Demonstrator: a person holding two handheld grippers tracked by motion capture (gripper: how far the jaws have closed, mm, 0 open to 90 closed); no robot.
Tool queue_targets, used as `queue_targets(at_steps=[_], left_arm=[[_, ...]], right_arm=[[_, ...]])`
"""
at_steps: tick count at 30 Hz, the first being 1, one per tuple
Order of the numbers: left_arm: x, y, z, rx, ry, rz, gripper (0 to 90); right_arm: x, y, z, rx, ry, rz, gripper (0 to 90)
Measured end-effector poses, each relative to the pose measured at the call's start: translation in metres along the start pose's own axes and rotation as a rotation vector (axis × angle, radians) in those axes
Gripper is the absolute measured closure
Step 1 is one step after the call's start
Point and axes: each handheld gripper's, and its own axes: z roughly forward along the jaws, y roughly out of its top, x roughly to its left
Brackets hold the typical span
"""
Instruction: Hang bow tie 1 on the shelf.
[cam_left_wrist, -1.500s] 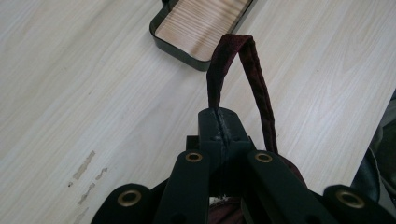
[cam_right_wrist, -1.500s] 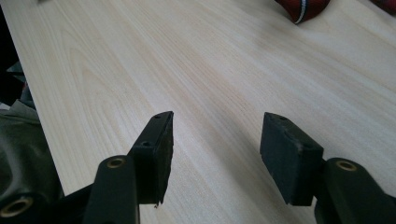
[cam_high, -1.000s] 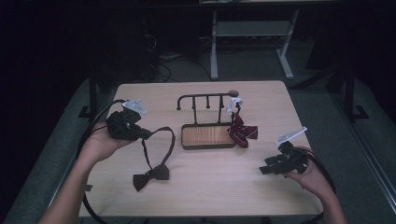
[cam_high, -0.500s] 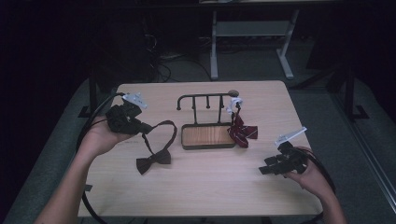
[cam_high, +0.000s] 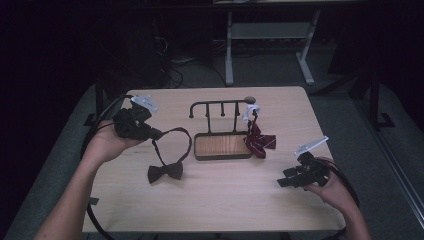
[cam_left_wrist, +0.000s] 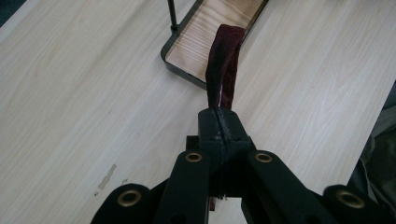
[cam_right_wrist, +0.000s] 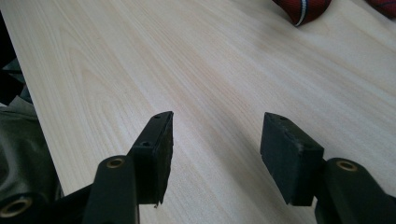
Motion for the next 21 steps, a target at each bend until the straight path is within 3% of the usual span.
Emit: queue_targets(at_steps=[21], left_arm=[[0.004, 0.024, -0.007, 0.019, 0.018, 0.017, 90.0]], right_arm=[[-0.001, 0.0, -0.003, -0.007, -0.002, -0.004, 44.3]])
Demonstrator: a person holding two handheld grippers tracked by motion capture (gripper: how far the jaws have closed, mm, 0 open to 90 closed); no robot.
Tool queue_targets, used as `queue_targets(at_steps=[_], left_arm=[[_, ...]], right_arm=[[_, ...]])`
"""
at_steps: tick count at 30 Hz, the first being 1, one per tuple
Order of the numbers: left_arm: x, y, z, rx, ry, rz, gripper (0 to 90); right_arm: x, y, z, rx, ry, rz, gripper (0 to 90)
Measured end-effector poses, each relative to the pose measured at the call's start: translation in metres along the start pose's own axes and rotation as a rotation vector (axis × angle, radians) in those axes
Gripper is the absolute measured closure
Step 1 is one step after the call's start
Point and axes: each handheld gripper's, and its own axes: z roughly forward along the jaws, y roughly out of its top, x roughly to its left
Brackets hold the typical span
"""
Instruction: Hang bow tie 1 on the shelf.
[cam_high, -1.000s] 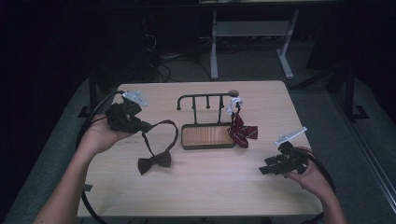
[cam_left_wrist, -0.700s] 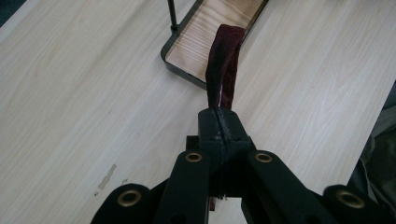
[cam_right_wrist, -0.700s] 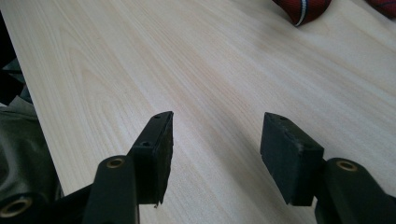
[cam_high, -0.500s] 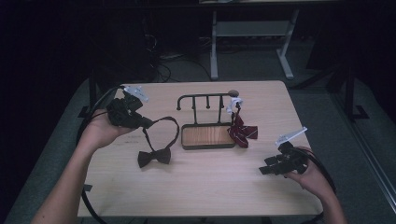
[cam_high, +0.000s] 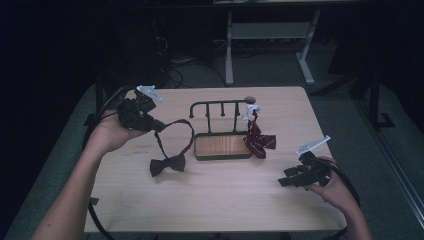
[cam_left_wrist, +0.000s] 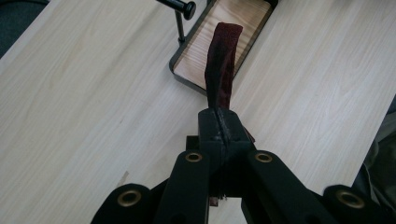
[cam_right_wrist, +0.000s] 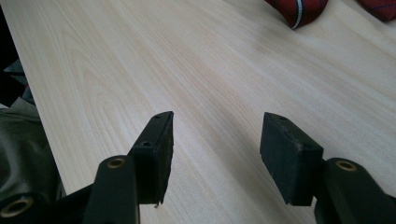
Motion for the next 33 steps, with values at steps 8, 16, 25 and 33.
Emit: queue_targets(at_steps=[8, 16, 25, 33], left_arm=[[0.001, 0.007, -0.004, -0.001, 0.005, 0.005, 90.0], [0.004, 0.012, -0.006, 0.005, 0.011, 0.008, 90.0], [0.013, 0.019, -0.005, 0.006, 0.019, -0.01, 90.0], [0.02, 0.026, 0.0, 0.007, 0.011, -0.03, 90.0]], right_arm=[[0.0, 0.0, -0.001, -0.002, 0.002, -0.001, 44.4], [0.0, 0.0, -0.002, -0.006, 0.002, 0.002, 44.3], [0.001, 0.0, -0.003, -0.006, 0.002, 0.003, 44.3], [0.0, 0.0, -0.003, -0.007, 0.004, 0.004, 44.3]])
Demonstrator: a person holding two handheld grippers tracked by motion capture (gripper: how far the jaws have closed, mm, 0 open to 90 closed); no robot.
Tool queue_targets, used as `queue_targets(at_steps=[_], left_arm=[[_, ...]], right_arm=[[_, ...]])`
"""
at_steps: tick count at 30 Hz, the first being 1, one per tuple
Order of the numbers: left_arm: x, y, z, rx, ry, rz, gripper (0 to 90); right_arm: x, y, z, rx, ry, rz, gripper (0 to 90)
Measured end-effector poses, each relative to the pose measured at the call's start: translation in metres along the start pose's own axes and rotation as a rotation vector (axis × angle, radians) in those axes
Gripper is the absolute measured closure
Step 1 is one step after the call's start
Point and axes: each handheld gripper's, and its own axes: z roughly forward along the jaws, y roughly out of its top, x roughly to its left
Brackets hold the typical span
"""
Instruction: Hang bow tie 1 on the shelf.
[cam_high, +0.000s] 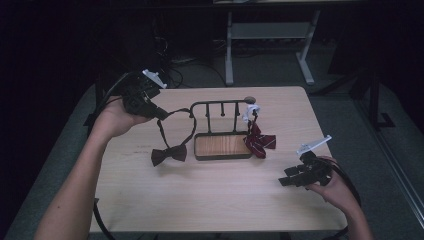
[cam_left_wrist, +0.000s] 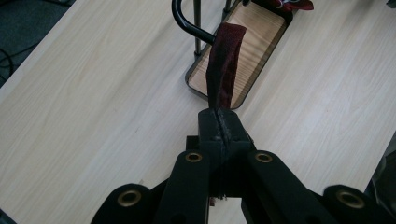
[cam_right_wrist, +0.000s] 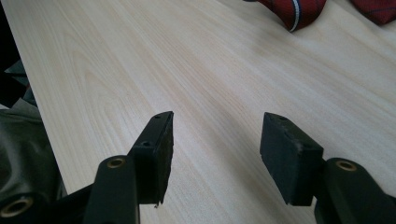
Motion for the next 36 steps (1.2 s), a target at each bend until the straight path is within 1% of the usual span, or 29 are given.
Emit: queue_targets(at_steps=[2, 3, 6, 7, 10, 11, 14, 15, 16, 17, 19, 22, 24, 26, 32, 36], left_arm=[[0.001, 0.002, 0.002, 0.002, -0.001, 0.002, 90.0], [0.0, 0.003, 0.003, 0.002, -0.003, -0.003, 90.0], [-0.001, 0.007, 0.006, 0.01, -0.002, 0.005, 89.9], [0.0, 0.009, 0.007, 0.019, -0.001, 0.015, 89.9], [0.001, 0.013, 0.008, 0.023, 0.003, 0.018, 90.0], [0.001, 0.014, 0.008, 0.014, 0.005, 0.007, 89.9], [0.003, 0.017, 0.009, 0.021, 0.006, 0.008, 90.0], [0.003, 0.018, 0.01, 0.019, 0.008, 0.002, 89.9], [0.004, 0.019, 0.01, 0.024, 0.009, 0.005, 89.9], [0.004, 0.02, 0.01, 0.024, 0.01, -0.002, 89.9], [0.005, 0.022, 0.011, 0.029, 0.014, 0.003, 89.9], [0.008, 0.025, 0.015, 0.048, 0.018, -0.002, 89.9], [0.009, 0.026, 0.016, 0.051, 0.019, -0.002, 89.9], [0.011, 0.026, 0.017, 0.049, 0.02, -0.013, 89.9], [0.015, 0.027, 0.02, 0.059, 0.02, -0.018, 89.9], [0.016, 0.029, 0.022, 0.059, 0.018, -0.031, 89.9]], right_arm=[[0.0, 0.0, 0.0, -0.004, 0.0, 0.0, 44.3], [-0.001, 0.0, -0.001, -0.003, -0.001, 0.001, 44.3], [-0.001, -0.001, 0.0, -0.003, 0.001, 0.003, 44.3], [-0.001, -0.001, 0.0, -0.003, 0.001, 0.003, 44.3], [-0.001, -0.001, 0.0, -0.002, 0.001, 0.001, 44.3], [-0.001, -0.001, 0.0, -0.001, 0.002, 0.002, 44.3], [-0.002, -0.001, 0.0, -0.003, 0.003, 0.001, 44.3], [-0.002, -0.001, 0.0, -0.004, 0.004, 0.002, 44.3], [-0.002, -0.001, 0.0, -0.004, 0.005, 0.001, 44.3], [-0.002, -0.001, 0.0, -0.003, 0.005, 0.002, 44.3], [-0.002, -0.001, 0.0, -0.001, 0.005, 0.006, 44.3], [-0.002, -0.001, 0.0, -0.003, 0.007, 0.004, 44.3], [-0.002, -0.001, 0.0, -0.005, 0.007, 0.004, 44.3], [-0.002, -0.001, -0.001, -0.006, 0.007, 0.007, 44.3], [-0.003, -0.001, 0.0, -0.008, 0.006, 0.005, 44.3], [-0.003, -0.001, 0.0, -0.007, 0.005, 0.005, 44.3]])
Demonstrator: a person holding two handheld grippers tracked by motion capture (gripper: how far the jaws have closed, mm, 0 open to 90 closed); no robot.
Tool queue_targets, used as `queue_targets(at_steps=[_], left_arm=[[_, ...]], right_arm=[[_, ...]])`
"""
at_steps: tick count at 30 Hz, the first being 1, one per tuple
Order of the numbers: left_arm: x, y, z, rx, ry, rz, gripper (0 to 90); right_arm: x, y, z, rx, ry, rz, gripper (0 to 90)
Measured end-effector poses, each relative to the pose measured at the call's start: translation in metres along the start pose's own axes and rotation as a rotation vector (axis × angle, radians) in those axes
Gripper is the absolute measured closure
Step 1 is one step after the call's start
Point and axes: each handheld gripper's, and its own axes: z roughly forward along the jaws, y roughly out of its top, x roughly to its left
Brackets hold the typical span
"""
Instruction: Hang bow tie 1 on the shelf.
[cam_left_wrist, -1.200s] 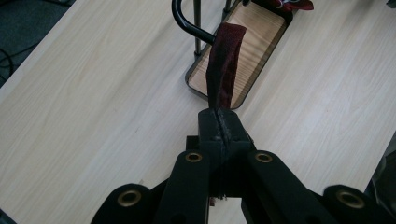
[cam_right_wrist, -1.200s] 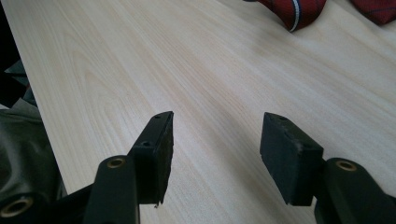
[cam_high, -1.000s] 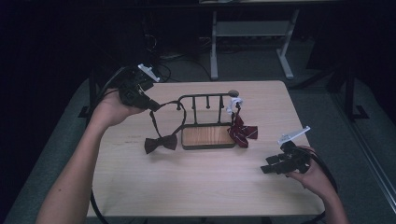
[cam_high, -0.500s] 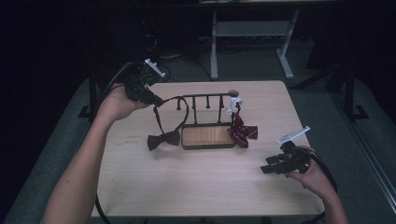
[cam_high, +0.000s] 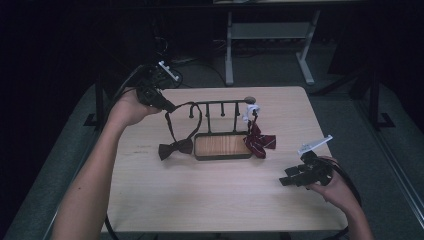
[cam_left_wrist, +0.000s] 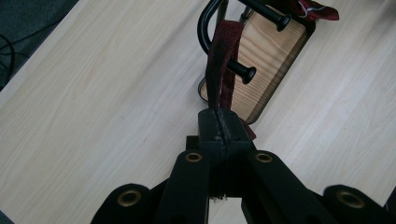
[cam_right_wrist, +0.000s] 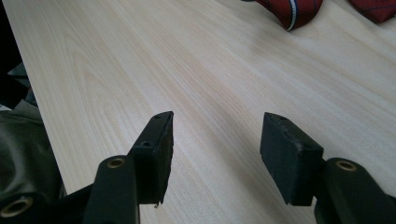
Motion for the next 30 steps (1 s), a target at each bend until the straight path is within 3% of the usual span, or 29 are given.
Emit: queue_targets(at_steps=[14, 27, 30], left_arm=[[0.006, 0.006, 0.017, 0.051, 0.022, -0.024, 89.6], [0.007, 0.007, 0.027, 0.089, 0.05, -0.02, 88.2], [0.006, 0.007, 0.028, 0.104, 0.037, -0.023, 86.1]], right_arm=[[0.0, -0.001, -0.002, -0.004, 0.0, 0.003, 44.3], [0.0, -0.002, -0.005, -0.014, -0.004, 0.006, 44.3], [0.0, -0.001, -0.005, -0.017, -0.005, 0.0, 44.3]])
